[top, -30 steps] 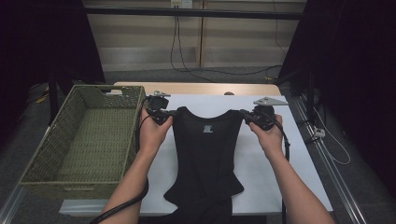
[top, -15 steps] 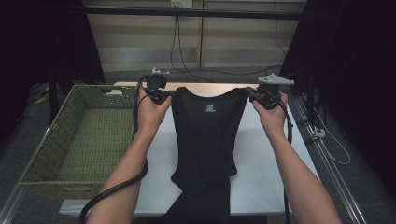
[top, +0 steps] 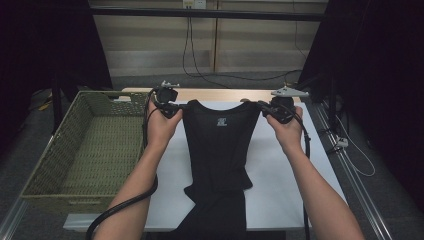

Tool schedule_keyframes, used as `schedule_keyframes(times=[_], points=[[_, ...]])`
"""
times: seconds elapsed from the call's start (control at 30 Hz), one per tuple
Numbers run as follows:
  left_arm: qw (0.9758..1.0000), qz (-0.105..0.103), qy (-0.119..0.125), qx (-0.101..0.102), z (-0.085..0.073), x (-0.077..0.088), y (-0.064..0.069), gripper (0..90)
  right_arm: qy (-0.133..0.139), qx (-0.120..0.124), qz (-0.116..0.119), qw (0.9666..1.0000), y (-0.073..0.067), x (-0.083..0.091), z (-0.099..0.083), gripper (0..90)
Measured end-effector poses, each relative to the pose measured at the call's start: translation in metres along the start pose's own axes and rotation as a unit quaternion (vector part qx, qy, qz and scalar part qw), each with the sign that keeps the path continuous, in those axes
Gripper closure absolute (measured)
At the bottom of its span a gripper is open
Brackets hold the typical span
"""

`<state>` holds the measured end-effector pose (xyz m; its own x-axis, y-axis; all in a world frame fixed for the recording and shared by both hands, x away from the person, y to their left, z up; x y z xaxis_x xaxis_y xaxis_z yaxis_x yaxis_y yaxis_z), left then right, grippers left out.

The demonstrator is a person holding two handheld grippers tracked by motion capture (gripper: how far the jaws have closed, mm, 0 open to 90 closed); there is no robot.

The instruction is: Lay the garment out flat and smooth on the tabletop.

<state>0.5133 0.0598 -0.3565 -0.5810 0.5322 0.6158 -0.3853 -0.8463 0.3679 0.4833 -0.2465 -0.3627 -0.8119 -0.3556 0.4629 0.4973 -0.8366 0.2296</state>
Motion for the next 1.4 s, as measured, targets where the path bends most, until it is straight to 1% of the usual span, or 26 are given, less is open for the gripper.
schedule_keyframes(times=[0.03,0.07,0.13,0.23,0.27,0.43,0.5,0.53,0.57,0.63,0.67,0.7,0.73,0.77,0.8,0.83,0.87,0.9,0.93,0.97,1.0,1.07,1.17,1.2,1.3,1.4], points=[[1.0,-0.001,-0.002,0.0,0.0,0.0,0.0,86.0,-0.003,0.0,0.0,1.0,-0.001,0.0,-0.001,86.0],[1.0,0.001,-0.004,-0.006,0.0,-0.001,-0.001,86.0,-0.003,0.0,0.001,1.0,-0.001,-0.002,-0.002,86.0],[1.0,-0.001,-0.002,0.0,-0.002,-0.004,-0.001,86.0,-0.004,-0.001,0.008,1.0,-0.003,-0.004,-0.005,86.0],[1.0,0.0,-0.009,-0.002,-0.003,-0.009,-0.006,86.0,-0.01,0.003,0.012,0.9999,-0.005,-0.007,-0.009,86.0],[0.9999,-0.001,-0.011,0.005,-0.004,-0.011,-0.007,86.0,-0.012,0.003,0.014,0.9998,-0.005,-0.008,-0.01,86.0],[0.9997,-0.001,-0.022,0.011,0.001,-0.023,-0.015,86.0,-0.023,0.005,0.018,0.9995,0.001,-0.019,-0.013,86.1],[0.9996,0.001,-0.028,0.008,0.009,-0.027,-0.017,86.1,-0.029,0.004,0.017,0.9994,0.007,-0.024,-0.009,86.4],[0.9997,0.002,-0.023,0.009,0.015,-0.029,-0.017,86.1,-0.029,0.007,0.008,0.9995,0.012,-0.028,-0.006,86.7],[0.9998,0.004,-0.021,0.003,0.024,-0.031,-0.018,86.2,-0.034,0.011,-0.002,0.9994,0.018,-0.032,-0.001,86.9],[0.9998,0.015,0.007,-0.005,0.05,-0.032,-0.017,86.2,-0.022,0.018,-0.037,0.9989,0.034,-0.04,0.017,87.1],[0.9995,0.014,0.028,-0.005,0.063,-0.033,-0.017,86.2,-0.015,0.022,-0.063,0.9977,0.041,-0.043,0.029,87.0],[0.9989,0.016,0.042,-0.012,0.074,-0.034,-0.017,85.9,-0.001,0.018,-0.076,0.997,0.047,-0.048,0.041,86.5],[0.9985,0.018,0.051,-0.013,0.08,-0.038,-0.018,84.3,0.013,0.001,-0.074,0.9972,0.051,-0.054,0.05,82.4],[0.9985,0.025,0.048,0.002,0.081,-0.044,-0.021,76.5,0.011,-0.01,-0.076,0.997,0.051,-0.06,0.054,68.0],[0.9984,0.034,0.044,0.007,0.077,-0.049,-0.024,58.7,-0.008,-0.01,-0.091,0.9957,0.05,-0.067,0.054,47.2],[0.9984,0.042,0.036,0.012,0.07,-0.054,-0.026,39.0,-0.024,-0.015,-0.097,0.9949,0.047,-0.072,0.051,39.0],[0.9983,0.05,0.025,0.016,0.06,-0.056,-0.028,30.3,-0.034,-0.017,-0.087,0.9955,0.044,-0.074,0.046,40.8],[0.9987,0.047,0.016,0.014,0.05,-0.057,-0.03,30.0,-0.039,-0.018,-0.074,0.9963,0.039,-0.074,0.04,38.2],[0.9988,0.047,0.012,0.007,0.039,-0.057,-0.032,29.2,-0.04,-0.011,-0.065,0.9971,0.033,-0.073,0.034,33.3],[0.9989,0.046,0.003,0.008,0.028,-0.057,-0.033,27.4,-0.047,-0.004,-0.048,0.9977,0.027,-0.071,0.027,30.6],[0.9987,0.047,-0.004,0.018,0.015,-0.055,-0.034,25.2,-0.06,-0.003,-0.036,0.9975,0.021,-0.068,0.019,29.7],[0.9986,0.045,-0.007,0.028,-0.003,-0.051,-0.034,21.5,-0.052,-0.003,-0.011,0.9986,0.007,-0.058,0.007,29.7],[0.9985,0.041,-0.022,0.03,-0.029,-0.041,-0.03,17.8,-0.053,-0.002,0.028,0.9982,-0.018,-0.043,-0.009,27.3],[0.9986,0.038,-0.02,0.031,-0.038,-0.038,-0.028,17.6,-0.056,0.004,0.043,0.9975,-0.027,-0.039,-0.014,26.8],[0.9986,0.028,-0.033,0.03,-0.058,-0.032,-0.025,16.4,-0.053,0.01,0.066,0.9963,-0.049,-0.026,-0.027,26.6],[0.9986,0.026,-0.036,0.027,-0.076,-0.027,-0.021,15.6,-0.057,0.008,0.082,0.9949,-0.068,-0.016,-0.04,25.9]])
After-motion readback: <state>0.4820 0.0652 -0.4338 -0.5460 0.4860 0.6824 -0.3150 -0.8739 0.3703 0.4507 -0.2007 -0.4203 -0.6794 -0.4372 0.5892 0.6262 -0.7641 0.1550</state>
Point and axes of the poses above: each handheld gripper's, and its own axes: x roughly backward along the jaws, z roughly out of its top, y roughly to its right, the point moved 4 cm from there along -x, roughly forward along the jaws, and after that the axes turned 15 degrees about x, right-handed, at the moved point
